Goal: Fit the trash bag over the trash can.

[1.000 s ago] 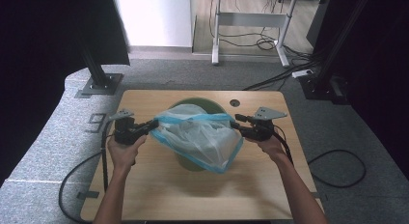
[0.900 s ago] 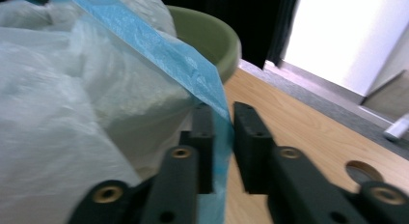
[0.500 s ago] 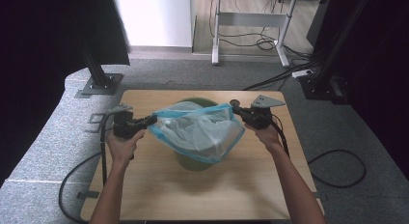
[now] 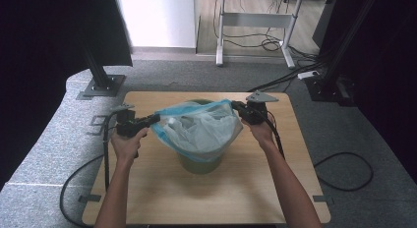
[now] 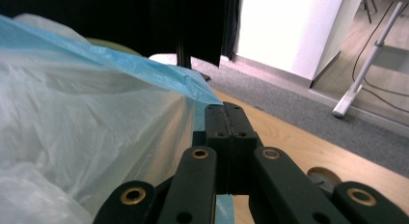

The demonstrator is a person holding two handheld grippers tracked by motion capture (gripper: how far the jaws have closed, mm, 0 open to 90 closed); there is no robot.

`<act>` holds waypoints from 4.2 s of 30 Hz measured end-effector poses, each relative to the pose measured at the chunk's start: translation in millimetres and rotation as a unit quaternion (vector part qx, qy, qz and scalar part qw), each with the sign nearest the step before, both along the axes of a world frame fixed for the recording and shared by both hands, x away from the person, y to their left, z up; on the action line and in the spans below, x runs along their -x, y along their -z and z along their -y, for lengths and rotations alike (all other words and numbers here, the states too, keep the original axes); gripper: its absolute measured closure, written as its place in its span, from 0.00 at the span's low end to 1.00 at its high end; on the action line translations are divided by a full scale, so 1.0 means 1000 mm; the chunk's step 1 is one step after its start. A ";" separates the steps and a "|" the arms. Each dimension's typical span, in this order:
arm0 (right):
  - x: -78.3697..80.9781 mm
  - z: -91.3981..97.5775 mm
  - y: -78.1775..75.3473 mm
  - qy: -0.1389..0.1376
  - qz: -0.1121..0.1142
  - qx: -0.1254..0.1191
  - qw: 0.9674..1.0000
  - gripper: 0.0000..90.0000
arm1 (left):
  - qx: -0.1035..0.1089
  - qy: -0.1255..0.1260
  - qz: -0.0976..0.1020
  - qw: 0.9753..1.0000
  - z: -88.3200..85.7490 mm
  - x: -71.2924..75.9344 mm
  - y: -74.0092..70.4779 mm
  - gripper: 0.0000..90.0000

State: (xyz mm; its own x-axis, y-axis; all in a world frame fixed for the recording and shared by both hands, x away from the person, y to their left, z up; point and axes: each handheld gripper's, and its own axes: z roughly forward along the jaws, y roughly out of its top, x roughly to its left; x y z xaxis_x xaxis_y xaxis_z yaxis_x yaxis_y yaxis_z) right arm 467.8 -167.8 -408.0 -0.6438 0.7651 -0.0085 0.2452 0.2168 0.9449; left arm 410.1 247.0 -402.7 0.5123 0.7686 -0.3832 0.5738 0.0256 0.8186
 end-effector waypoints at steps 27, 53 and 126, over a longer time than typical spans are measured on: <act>-0.026 -0.024 0.049 -0.022 -0.101 0.006 0.995 0.99 | -0.019 -0.010 -0.070 0.997 0.016 -0.034 0.042 0.99; 0.072 0.032 0.036 -0.045 -0.080 -0.051 0.994 0.48 | -0.024 -0.007 -0.079 0.997 -0.002 -0.011 0.061 0.99; 0.168 0.074 0.087 -0.037 -0.054 -0.057 0.996 0.60 | -0.169 0.159 0.025 0.972 0.116 -0.011 -0.061 0.16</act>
